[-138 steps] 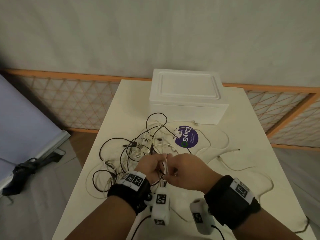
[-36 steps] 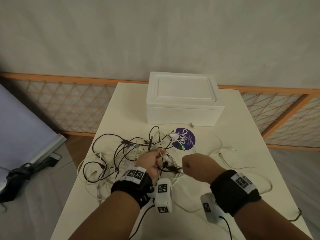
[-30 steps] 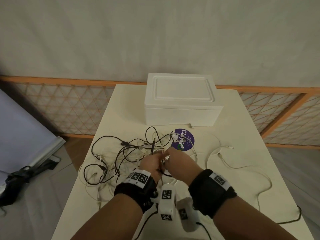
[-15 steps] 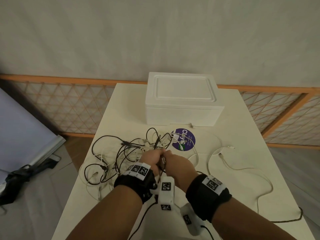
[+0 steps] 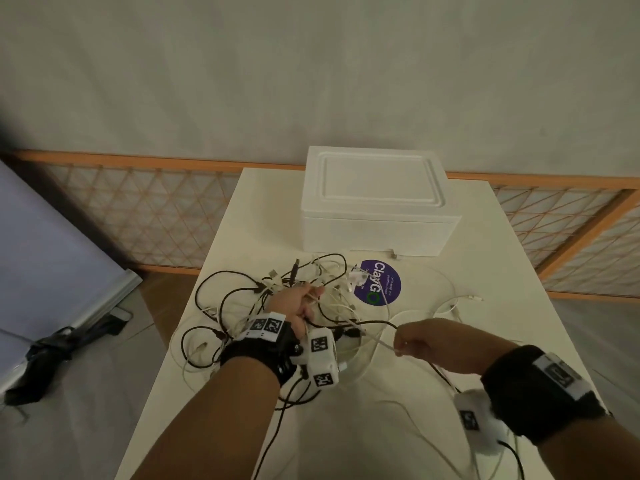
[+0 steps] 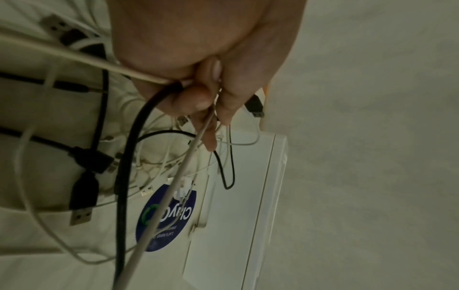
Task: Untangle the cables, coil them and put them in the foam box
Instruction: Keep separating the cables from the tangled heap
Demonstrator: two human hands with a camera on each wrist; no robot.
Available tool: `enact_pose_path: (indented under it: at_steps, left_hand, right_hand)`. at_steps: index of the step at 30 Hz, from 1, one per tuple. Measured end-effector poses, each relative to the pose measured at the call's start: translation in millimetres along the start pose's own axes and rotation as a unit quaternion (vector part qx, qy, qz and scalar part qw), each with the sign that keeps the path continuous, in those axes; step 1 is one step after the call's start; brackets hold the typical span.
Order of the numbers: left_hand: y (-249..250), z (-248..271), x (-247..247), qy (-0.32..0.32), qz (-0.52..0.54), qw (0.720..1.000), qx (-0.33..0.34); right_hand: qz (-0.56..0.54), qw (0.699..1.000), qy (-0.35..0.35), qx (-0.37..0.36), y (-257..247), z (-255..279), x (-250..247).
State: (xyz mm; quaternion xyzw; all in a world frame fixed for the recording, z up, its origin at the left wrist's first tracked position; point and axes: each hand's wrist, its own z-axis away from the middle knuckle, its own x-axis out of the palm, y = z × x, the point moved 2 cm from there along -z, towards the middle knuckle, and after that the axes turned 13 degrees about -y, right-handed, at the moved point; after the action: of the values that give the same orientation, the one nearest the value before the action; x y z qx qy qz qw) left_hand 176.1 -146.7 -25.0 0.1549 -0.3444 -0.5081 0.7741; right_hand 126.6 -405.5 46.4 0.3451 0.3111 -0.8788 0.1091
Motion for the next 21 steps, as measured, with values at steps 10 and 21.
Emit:
enact_pose_path:
  at_steps: [10,21]
  left_hand:
    - [-34,10,22,-0.014,-0.038,0.999,0.018]
    - [-8,9,-10,0.024,-0.048,0.998,0.034]
  right_hand:
    - [-0.077,0.986,0.112,0.094,-59,-72,-13]
    - [-0.136,0.973,0.184,-0.028,-99,-39,-5]
